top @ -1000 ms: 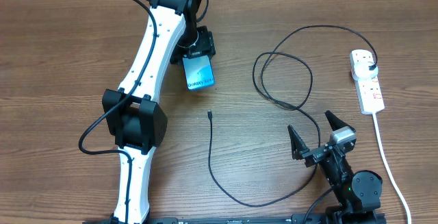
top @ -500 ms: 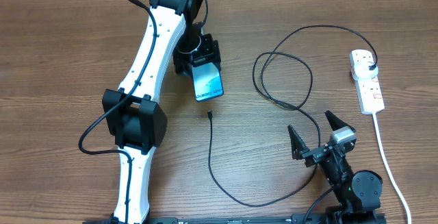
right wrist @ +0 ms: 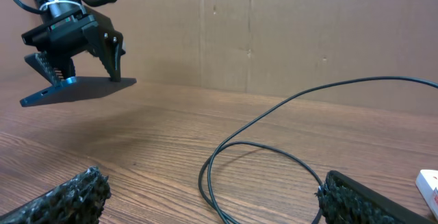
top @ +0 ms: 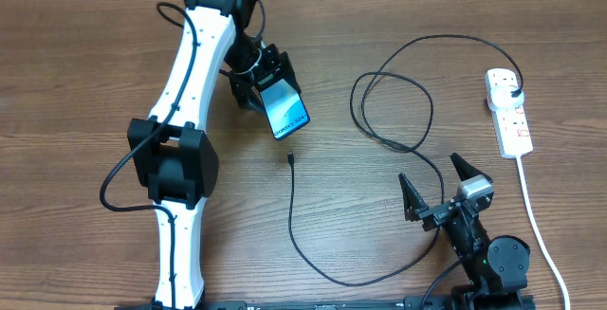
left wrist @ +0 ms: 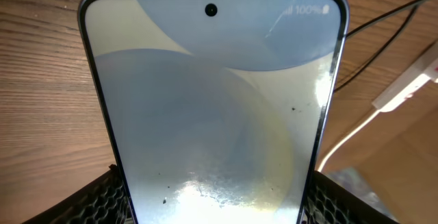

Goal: Plug charger to phone and switch on socket
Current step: 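Lift the phone upright with the left gripper and tilt it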

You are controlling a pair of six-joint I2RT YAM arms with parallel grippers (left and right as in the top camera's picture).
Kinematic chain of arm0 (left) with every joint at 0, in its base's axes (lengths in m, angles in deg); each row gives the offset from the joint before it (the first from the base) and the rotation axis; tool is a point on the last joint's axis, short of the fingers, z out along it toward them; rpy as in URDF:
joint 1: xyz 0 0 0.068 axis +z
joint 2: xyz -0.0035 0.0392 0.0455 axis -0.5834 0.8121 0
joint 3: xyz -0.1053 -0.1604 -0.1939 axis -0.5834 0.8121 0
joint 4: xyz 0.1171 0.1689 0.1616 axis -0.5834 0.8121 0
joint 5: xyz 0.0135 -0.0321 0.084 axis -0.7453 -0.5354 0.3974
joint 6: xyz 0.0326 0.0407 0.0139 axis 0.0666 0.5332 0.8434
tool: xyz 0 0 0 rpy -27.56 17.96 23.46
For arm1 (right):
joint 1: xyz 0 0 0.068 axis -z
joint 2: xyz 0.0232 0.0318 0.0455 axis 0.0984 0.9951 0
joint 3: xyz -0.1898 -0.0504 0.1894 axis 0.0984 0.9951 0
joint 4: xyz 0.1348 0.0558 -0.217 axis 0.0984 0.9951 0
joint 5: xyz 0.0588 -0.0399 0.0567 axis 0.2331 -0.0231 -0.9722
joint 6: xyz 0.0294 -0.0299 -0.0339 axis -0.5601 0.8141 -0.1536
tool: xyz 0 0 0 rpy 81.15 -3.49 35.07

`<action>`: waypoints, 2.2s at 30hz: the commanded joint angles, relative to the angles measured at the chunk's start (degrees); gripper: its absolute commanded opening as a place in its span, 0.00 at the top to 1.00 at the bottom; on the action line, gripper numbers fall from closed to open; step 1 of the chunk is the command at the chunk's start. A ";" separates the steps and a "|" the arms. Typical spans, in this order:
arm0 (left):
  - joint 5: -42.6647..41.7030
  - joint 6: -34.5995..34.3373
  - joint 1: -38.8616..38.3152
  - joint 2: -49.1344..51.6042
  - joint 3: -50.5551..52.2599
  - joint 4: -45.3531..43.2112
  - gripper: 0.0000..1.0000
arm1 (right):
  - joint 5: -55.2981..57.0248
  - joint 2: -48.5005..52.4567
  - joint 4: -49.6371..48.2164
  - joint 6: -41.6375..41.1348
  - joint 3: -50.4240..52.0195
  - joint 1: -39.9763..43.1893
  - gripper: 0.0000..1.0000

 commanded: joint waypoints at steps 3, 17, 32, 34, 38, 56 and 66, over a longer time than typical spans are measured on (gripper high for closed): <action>-8.81 2.45 1.25 4.66 0.74 0.31 0.96 | 0.39 -0.57 -0.35 0.07 0.59 -0.26 0.00; -13.88 6.93 2.47 12.09 0.83 0.33 0.96 | 0.39 -0.57 -0.35 0.07 0.59 -0.26 0.00; -28.41 5.46 2.95 12.07 0.83 0.33 0.96 | 0.39 -0.57 -0.35 0.09 0.59 -0.26 0.00; -28.76 5.40 3.34 12.07 0.83 0.33 0.96 | 0.39 -0.57 -0.33 0.09 0.59 -0.26 0.00; -27.91 5.49 3.78 12.07 0.83 0.33 0.96 | 0.39 -0.57 -0.35 0.07 0.59 -0.26 0.00; -24.90 5.68 3.91 12.07 0.83 0.33 0.96 | 0.39 -0.57 -0.35 0.07 0.59 -0.26 0.00; -1.31 7.39 3.17 11.65 0.74 0.31 0.96 | 0.39 -0.57 -0.52 0.07 0.59 -0.26 0.00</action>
